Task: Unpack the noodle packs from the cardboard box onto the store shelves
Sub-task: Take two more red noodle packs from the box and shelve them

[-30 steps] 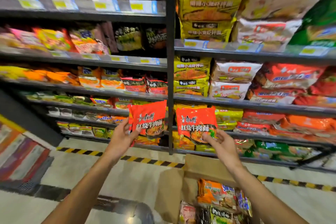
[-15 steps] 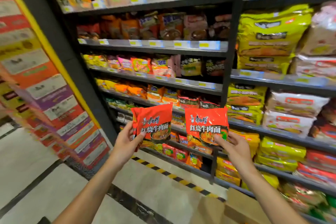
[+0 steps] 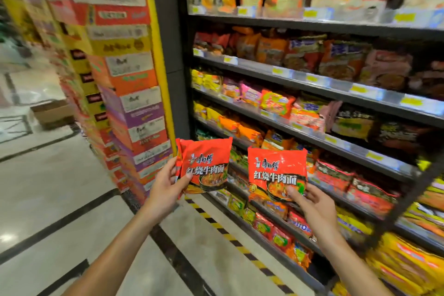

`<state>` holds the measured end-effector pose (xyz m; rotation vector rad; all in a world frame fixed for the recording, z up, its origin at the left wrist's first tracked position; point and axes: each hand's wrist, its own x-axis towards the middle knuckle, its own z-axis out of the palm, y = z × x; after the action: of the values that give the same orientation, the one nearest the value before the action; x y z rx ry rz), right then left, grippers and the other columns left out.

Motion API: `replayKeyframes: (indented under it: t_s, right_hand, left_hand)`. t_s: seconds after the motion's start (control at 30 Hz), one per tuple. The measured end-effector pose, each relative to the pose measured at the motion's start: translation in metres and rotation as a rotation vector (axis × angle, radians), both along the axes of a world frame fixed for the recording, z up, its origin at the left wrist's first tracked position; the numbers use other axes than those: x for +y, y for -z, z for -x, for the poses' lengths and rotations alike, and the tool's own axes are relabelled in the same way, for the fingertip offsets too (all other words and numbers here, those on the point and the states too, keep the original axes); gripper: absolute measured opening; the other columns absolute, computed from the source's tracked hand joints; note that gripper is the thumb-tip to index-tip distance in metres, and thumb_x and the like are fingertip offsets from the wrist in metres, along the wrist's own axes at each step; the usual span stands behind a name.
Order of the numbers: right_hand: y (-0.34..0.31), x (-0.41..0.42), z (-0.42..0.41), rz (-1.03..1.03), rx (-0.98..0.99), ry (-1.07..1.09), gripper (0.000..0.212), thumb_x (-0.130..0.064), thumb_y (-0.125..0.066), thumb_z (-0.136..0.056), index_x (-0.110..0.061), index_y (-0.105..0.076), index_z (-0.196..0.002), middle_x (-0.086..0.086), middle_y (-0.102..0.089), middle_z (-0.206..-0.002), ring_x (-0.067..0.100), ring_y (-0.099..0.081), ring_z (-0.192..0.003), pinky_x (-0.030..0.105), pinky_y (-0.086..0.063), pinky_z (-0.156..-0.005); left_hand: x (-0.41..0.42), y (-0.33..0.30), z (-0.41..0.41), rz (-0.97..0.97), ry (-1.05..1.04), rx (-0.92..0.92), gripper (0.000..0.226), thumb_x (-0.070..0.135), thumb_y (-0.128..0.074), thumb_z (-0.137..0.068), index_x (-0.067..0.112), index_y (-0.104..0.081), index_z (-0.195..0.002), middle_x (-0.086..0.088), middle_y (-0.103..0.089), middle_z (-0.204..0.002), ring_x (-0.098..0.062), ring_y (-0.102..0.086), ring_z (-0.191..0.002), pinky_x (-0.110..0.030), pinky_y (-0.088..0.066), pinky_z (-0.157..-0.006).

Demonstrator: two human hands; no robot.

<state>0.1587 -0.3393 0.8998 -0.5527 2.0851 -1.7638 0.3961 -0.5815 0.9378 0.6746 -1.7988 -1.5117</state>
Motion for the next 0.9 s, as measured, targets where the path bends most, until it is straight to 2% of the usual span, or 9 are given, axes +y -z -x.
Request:
replayKeyframes:
  t_s: [0.2,0.3,0.37,0.5,0.57,0.63,0.67,0.8,0.9]
  right_hand:
    - [-0.013,-0.101,-0.021,0.074,0.03,-0.027,0.092,-0.068,-0.082,-0.062,-0.018,-0.059,-0.136,-0.001,-0.065,-0.132,0.017,-0.059,-0.122,0.047,-0.046,-0.108]
    - [-0.017,-0.134,-0.02,0.106,0.038,-0.021,0.087,-0.054,-0.082,-0.072,-0.013,-0.052,-0.143,-0.002,-0.058,-0.136,0.02,-0.054,-0.127,0.04,-0.041,-0.109]
    - [-0.02,-0.153,-0.015,0.122,0.025,-0.018,0.076,-0.039,-0.081,-0.079,-0.01,-0.051,-0.142,-0.001,-0.057,-0.13,0.021,-0.054,-0.123,0.035,-0.04,-0.103]
    - [-0.032,-0.194,0.004,0.149,0.01,-0.037,0.037,-0.024,-0.08,-0.081,-0.019,-0.063,-0.113,-0.012,-0.066,-0.103,0.002,-0.06,-0.096,0.03,-0.041,-0.094]
    - [-0.034,-0.217,0.022,0.161,0.026,-0.035,0.042,-0.03,-0.081,-0.08,-0.017,-0.062,-0.115,-0.014,-0.064,-0.103,0.002,-0.058,-0.094,0.032,-0.041,-0.098]
    - [-0.036,-0.244,0.04,0.146,0.07,-0.02,0.066,-0.044,-0.083,-0.075,-0.011,-0.061,-0.128,-0.008,-0.062,-0.119,0.013,-0.058,-0.11,0.036,-0.043,-0.105]
    - [-0.036,-0.258,0.051,0.16,0.072,-0.004,0.071,-0.042,-0.083,-0.076,-0.009,-0.059,-0.133,-0.007,-0.058,-0.122,0.017,-0.056,-0.116,0.038,-0.042,-0.106]
    - [-0.04,-0.315,0.096,0.165,0.1,-0.019,0.069,-0.04,-0.081,-0.076,-0.007,-0.06,-0.133,-0.001,-0.063,-0.124,0.017,-0.056,-0.117,0.036,-0.043,-0.103]
    - [-0.052,-0.363,0.127,0.204,0.11,-0.019,0.077,-0.047,-0.083,-0.074,-0.007,-0.058,-0.135,-0.004,-0.062,-0.126,0.019,-0.057,-0.121,0.036,-0.043,-0.104]
  left_hand:
    - [-0.098,-0.012,-0.03,0.035,-0.061,0.003,0.042,0.009,-0.061,-0.095,0.026,-0.047,-0.131,0.01,-0.063,-0.118,0.005,-0.064,-0.103,-0.013,-0.054,-0.073]
    - [-0.135,-0.011,-0.031,0.026,-0.066,-0.006,0.051,0.02,-0.064,-0.094,0.026,-0.043,-0.14,0.008,-0.06,-0.128,-0.001,-0.062,-0.111,-0.019,-0.056,-0.081]
    - [-0.159,-0.01,-0.025,0.029,-0.062,-0.016,0.048,0.023,-0.064,-0.093,0.033,-0.045,-0.136,0.009,-0.061,-0.129,-0.006,-0.062,-0.115,-0.026,-0.057,-0.088]
    - [-0.203,-0.008,0.001,0.029,-0.074,-0.038,0.062,0.037,-0.068,-0.089,0.032,-0.041,-0.145,0.007,-0.055,-0.141,-0.014,-0.053,-0.129,-0.043,-0.049,-0.104]
    - [-0.225,-0.008,0.018,0.046,-0.055,-0.031,0.056,0.036,-0.067,-0.09,0.036,-0.044,-0.141,0.011,-0.056,-0.136,-0.013,-0.052,-0.129,-0.043,-0.047,-0.105]
    - [-0.248,-0.012,0.037,0.061,-0.045,-0.033,0.056,0.034,-0.066,-0.09,0.034,-0.043,-0.142,0.011,-0.055,-0.136,-0.013,-0.05,-0.13,-0.044,-0.045,-0.108]
    - [-0.262,-0.013,0.047,0.079,-0.048,-0.043,0.063,0.039,-0.066,-0.088,0.032,-0.04,-0.145,0.009,-0.053,-0.14,-0.014,-0.048,-0.133,-0.046,-0.042,-0.11]
    - [-0.322,-0.02,0.086,0.138,-0.057,-0.059,0.077,0.06,-0.068,-0.081,0.035,-0.037,-0.147,0.008,-0.049,-0.146,-0.015,-0.047,-0.135,-0.046,-0.038,-0.113]
    - [-0.36,-0.037,0.121,0.157,-0.074,-0.034,0.073,0.045,-0.067,-0.086,0.027,-0.036,-0.15,0.005,-0.048,-0.147,-0.014,-0.043,-0.137,-0.042,-0.036,-0.114]
